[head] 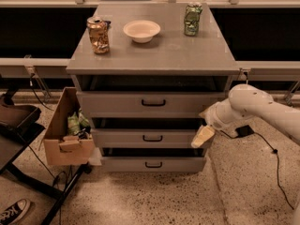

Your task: Close top drawer

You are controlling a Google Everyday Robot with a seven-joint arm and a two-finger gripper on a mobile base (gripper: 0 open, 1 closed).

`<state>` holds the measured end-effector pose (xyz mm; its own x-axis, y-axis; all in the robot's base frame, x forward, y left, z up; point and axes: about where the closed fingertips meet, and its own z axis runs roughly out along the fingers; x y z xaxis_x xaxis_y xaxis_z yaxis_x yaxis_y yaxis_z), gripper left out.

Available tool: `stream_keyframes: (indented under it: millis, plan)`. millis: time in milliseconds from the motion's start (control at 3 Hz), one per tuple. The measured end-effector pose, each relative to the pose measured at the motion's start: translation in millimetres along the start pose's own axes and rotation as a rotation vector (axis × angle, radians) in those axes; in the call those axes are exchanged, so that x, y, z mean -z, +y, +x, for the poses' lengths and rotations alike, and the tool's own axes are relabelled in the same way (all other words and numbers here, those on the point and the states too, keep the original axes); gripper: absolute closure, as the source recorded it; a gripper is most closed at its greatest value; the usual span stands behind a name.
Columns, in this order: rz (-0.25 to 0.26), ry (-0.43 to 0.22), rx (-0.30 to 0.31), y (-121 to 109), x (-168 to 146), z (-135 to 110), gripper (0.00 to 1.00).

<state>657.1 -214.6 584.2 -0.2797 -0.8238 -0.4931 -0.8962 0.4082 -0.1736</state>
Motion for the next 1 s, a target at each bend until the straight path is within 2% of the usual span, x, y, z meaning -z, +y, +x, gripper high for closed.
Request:
stream_keyframes:
  millis: [333, 667, 1000]
  plan:
    - [0.000, 0.000, 0.000, 0.0, -0.1, 0.0, 0.00]
    - [-0.004, 0.002, -0.001, 2.0, 0.1, 0.6, 0.26]
    - [-0.025, 0.013, -0.008, 13.4, 1.7, 4.7, 0.50]
